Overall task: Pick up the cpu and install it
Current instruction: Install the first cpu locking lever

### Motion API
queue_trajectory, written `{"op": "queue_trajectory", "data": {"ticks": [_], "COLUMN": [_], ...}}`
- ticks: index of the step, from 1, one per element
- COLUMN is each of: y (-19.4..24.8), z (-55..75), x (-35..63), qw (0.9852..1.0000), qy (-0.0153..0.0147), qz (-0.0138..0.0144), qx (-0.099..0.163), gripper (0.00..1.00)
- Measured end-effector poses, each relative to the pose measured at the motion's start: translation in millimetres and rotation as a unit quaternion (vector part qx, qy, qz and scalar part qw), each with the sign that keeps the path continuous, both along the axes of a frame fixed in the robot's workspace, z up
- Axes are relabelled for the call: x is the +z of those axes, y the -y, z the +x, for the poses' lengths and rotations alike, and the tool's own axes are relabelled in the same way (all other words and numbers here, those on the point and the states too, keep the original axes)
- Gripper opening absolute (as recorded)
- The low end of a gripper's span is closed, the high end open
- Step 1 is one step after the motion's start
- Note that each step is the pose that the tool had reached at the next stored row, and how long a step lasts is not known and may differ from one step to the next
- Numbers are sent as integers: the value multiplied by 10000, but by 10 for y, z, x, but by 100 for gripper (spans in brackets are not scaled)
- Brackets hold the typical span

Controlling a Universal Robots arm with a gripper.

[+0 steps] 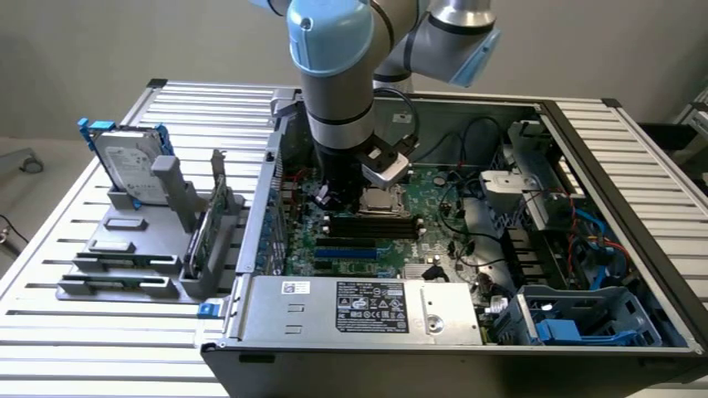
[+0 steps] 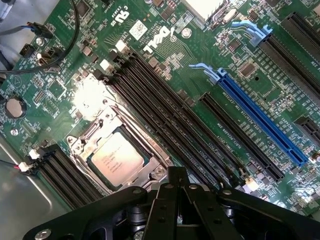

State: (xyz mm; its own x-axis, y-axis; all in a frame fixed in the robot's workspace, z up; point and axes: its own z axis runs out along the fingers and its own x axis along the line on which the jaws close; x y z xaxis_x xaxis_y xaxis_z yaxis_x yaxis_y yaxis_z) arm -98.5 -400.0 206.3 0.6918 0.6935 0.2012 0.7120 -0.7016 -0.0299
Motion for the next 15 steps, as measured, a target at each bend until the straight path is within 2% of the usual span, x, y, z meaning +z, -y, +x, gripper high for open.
{"op": "queue_trajectory", "data": {"ticks": [15], "y": [-25], "z": [-19], "x": [-69], "qw": [10000], "qy": [12], "qz": [5], "qx": [8], "gripper": [11]}}
